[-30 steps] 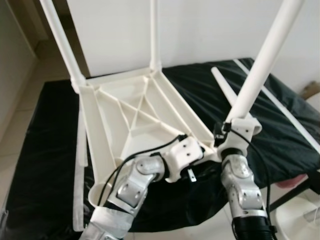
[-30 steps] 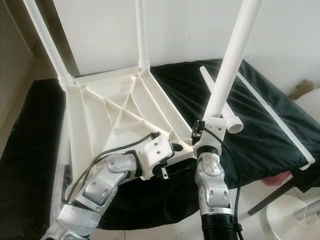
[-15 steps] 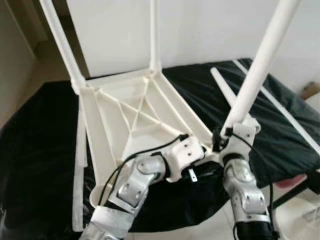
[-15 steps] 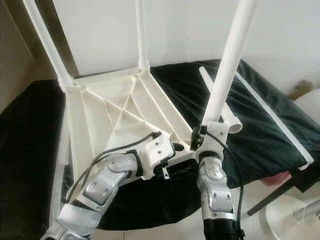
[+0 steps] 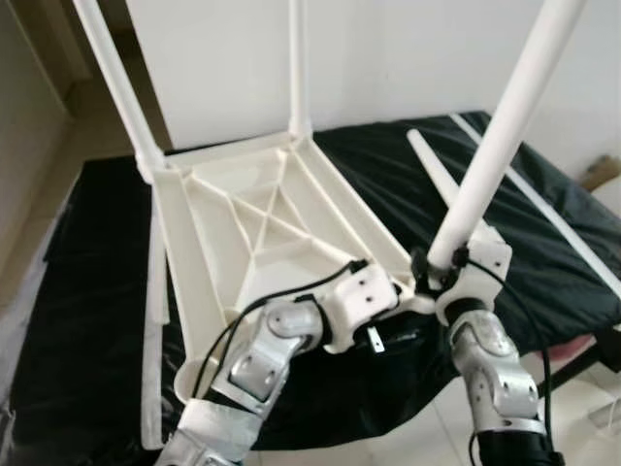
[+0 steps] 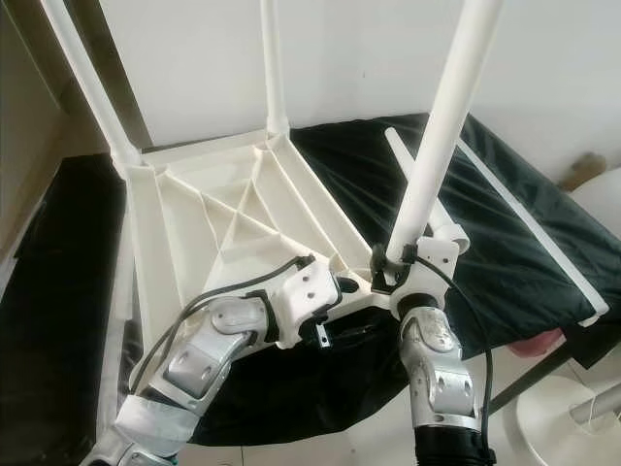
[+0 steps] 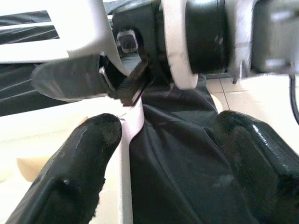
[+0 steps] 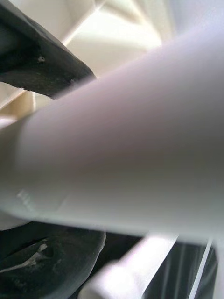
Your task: Building children table
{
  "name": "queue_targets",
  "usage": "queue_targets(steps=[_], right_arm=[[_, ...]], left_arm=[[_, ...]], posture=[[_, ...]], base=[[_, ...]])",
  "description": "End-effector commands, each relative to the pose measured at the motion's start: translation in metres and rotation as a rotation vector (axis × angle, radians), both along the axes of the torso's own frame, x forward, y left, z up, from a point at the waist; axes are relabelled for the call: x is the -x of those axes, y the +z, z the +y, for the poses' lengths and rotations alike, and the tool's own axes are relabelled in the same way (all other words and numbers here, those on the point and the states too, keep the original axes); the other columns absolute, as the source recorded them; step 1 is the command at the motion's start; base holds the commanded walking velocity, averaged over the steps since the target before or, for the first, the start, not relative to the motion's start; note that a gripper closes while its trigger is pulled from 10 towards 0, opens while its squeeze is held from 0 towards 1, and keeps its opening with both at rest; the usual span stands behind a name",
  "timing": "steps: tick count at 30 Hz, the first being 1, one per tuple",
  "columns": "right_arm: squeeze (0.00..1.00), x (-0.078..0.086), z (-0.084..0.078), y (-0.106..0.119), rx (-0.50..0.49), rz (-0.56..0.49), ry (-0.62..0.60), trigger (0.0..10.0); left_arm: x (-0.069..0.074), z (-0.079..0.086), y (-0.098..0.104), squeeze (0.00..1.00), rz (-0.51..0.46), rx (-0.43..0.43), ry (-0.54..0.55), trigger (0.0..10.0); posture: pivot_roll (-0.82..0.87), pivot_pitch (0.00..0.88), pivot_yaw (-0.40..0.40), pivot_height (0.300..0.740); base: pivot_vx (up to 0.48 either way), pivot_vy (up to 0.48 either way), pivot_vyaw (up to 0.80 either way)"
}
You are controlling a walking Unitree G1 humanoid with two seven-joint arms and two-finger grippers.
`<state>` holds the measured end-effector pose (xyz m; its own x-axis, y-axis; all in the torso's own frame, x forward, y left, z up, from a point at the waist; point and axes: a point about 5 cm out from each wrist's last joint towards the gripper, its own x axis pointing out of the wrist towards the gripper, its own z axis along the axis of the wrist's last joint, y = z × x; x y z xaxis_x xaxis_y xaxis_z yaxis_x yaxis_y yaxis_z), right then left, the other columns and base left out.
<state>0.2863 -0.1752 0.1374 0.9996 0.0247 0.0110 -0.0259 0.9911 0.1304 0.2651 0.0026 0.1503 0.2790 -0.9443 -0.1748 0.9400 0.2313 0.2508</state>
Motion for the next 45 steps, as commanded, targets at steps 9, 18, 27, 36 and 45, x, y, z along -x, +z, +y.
queue_targets(steps=[9, 18, 27, 36, 45], right_arm=[[0.0, -0.006, -0.005, -0.006, 0.177, -0.025, 0.221, 10.0], [0.0, -0.015, -0.017, -0.003, 0.288, -0.045, 0.33, 10.0], [0.0, -0.029, -0.022, -0.001, 0.386, -0.05, 0.424, 3.5], [0.0, -0.027, -0.021, -0.009, 0.386, -0.032, 0.453, 0.0], [0.0, -0.023, -0.024, -0.026, 0.343, 0.007, 0.425, 10.0]], left_arm=[[-0.003, 0.001, 0.003, 0.0, -0.036, 0.002, 0.05, 10.0], [0.002, -0.003, 0.001, 0.0, -0.028, 0.005, 0.033, 10.0], [0.0, -0.003, 0.004, 0.0, -0.034, 0.002, 0.026, 10.0], [-0.002, -0.001, 0.005, 0.0, -0.041, -0.002, 0.039, 10.0], [-0.002, -0.003, 0.006, 0.0, -0.042, -0.002, 0.03, 10.0]], posture=[[-0.06, 0.0, 0.016, 0.74], [-0.06, 0.0, 0.032, 0.74], [-0.05, 0.0, 0.03, 0.74], [-0.05, 0.0, 0.025, 0.74], [-0.07, 0.0, 0.035, 0.74]], base=[[0.0, 0.0, 0.0], [0.0, 0.0, 0.0], [0.0, 0.0, 0.0], [0.0, 0.0, 0.0], [0.0, 0.0, 0.0]])
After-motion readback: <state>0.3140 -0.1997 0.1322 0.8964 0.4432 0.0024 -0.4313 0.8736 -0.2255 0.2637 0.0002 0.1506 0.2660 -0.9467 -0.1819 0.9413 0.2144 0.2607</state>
